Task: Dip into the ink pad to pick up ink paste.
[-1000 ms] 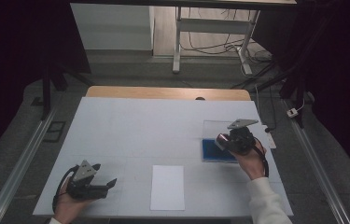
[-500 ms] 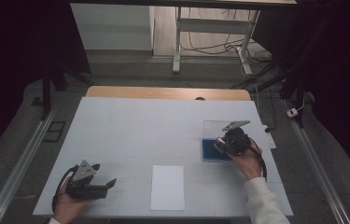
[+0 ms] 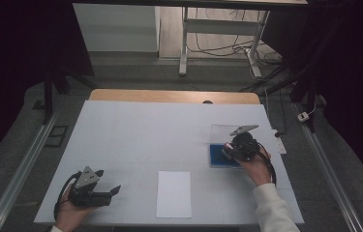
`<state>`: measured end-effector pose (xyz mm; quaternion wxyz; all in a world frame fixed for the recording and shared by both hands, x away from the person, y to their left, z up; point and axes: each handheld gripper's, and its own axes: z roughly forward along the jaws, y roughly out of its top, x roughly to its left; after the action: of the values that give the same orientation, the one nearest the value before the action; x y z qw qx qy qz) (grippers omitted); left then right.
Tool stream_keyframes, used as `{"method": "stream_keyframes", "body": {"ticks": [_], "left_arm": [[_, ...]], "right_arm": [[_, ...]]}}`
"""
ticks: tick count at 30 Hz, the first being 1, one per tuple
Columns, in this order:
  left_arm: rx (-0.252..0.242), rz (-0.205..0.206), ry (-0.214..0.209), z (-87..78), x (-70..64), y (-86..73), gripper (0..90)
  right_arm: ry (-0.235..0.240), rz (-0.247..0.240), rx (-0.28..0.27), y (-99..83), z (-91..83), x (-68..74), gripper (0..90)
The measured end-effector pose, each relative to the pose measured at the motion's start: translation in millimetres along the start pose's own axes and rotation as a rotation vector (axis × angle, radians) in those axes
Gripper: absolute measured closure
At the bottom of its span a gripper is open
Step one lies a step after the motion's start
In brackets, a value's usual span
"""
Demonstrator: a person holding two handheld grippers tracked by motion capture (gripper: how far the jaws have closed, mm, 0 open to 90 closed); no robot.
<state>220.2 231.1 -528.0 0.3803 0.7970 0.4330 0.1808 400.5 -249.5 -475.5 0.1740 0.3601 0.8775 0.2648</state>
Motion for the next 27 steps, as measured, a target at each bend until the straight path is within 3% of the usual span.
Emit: {"method": "stream_keyframes", "body": {"ticks": [18, 20, 27], "left_arm": [[0.004, 0.004, -0.003, 0.7, -1.9, 0.3, 15.5], [0.005, 0.004, -0.004, 1.1, -2.2, 0.5, 15.5], [0.001, 0.002, -0.004, 0.5, -1.4, 0.4, 15.5]], "right_arm": [[-0.022, -0.005, -0.006, -2.4, 1.2, 4.6, 70.5], [-0.042, -0.010, -0.015, -3.7, 1.3, 7.1, 70.5], [-0.032, -0.015, -0.018, -2.7, 0.1, 5.6, 70.1]]}}
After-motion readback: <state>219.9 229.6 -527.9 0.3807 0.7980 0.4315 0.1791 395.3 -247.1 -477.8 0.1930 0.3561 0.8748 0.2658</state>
